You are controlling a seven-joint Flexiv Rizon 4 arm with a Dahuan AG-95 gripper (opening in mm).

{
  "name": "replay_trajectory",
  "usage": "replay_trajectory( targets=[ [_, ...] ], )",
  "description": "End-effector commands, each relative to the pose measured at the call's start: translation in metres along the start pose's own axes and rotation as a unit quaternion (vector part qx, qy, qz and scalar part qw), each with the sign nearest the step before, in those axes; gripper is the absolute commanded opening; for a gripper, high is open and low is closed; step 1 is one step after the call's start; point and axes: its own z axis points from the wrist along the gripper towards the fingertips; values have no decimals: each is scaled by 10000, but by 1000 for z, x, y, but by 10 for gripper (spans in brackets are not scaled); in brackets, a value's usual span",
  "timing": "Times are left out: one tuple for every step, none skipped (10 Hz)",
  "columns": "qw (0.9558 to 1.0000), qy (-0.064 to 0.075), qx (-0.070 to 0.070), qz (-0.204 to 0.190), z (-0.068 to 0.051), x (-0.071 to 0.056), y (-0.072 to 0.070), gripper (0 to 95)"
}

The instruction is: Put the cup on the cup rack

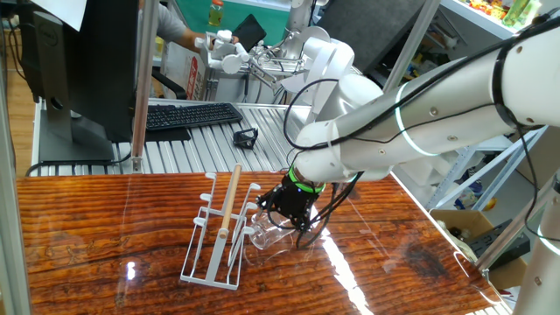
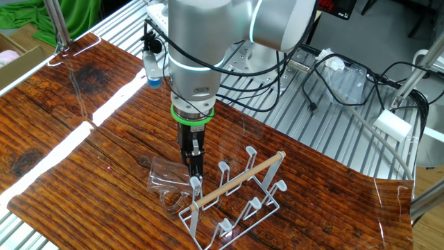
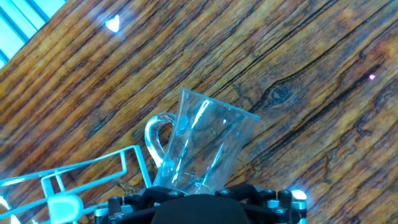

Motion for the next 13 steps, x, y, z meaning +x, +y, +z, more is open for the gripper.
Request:
replay_trajectory(
  targets=[
    [10000, -6, 34, 16, -1, 0, 0, 950],
    [10000, 9, 30, 46, -1, 0, 0, 950],
    [10000, 29, 31, 59, -1, 0, 0, 950],
    [9998, 158, -38, 141, -1, 0, 0, 950],
    [9991, 325, -149, 221, -1, 0, 0, 950],
    [9985, 453, -241, 212, -1, 0, 0, 950],
    [9981, 511, -291, 159, -1, 0, 0, 950],
    [9974, 619, -307, 183, -1, 0, 0, 950],
    [9972, 668, -290, 161, -1, 0, 0, 950],
    [9971, 700, -273, 134, -1, 0, 0, 950],
    [9965, 789, -275, 97, -1, 0, 0, 950],
    [9962, 817, -283, 62, -1, 0, 0, 950],
    [9962, 824, -266, 11, -1, 0, 0, 950]
  ],
)
